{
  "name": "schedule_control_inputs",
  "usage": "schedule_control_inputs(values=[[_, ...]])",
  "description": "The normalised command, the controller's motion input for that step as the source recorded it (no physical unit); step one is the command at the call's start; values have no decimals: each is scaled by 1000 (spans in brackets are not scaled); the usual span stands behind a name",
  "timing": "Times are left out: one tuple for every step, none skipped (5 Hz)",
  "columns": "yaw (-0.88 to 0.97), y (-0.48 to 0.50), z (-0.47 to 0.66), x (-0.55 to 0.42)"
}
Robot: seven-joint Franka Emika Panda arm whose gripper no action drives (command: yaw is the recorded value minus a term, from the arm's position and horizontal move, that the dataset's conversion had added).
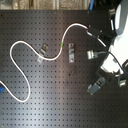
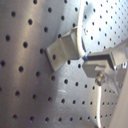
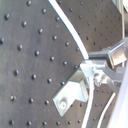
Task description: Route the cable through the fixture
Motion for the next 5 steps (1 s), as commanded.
schedule_control_inputs(values=[[-383, 92, -64, -122], [-443, 70, -4, -147], [-614, 45, 0, -125], [-697, 26, 0, -93], [-737, 120, -2, -2]])
